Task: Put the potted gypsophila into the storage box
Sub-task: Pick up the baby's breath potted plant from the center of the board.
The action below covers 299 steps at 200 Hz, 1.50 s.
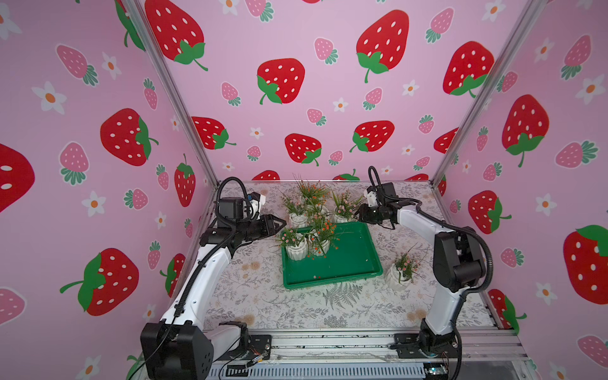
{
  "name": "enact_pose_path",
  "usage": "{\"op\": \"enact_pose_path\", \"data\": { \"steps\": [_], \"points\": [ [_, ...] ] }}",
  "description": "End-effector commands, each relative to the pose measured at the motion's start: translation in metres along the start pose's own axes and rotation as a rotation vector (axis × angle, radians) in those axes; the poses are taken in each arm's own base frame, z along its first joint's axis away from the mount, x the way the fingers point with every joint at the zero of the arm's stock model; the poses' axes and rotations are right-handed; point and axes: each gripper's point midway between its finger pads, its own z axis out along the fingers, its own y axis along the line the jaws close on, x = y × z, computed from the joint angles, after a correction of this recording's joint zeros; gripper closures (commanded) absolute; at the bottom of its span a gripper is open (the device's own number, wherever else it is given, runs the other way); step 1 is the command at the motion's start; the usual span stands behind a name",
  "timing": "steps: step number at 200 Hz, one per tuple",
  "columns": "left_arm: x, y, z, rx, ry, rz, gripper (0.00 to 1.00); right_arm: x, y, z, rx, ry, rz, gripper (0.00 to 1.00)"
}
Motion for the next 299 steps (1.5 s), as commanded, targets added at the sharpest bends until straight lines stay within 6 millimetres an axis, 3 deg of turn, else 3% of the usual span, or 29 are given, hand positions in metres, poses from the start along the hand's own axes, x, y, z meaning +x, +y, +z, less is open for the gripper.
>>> {"op": "enact_pose_path", "data": {
  "steps": [1,76,299],
  "points": [
    [-0.001,-0.003,0.001,0.031,0.000,0.004,0.57,-0.013,0.002,0.002,0.018,-0.029,0.020,0.67],
    [0.000,0.000,0.004,0.030,0.012,-0.008,0.57,-0.027,0.006,0.018,-0.001,-0.038,0.030,0.68],
    [0.004,-0.001,0.010,0.072,0.041,-0.043,0.57,-0.009,-0.006,0.058,0.146,0.086,-0.100,0.75]
  ]
}}
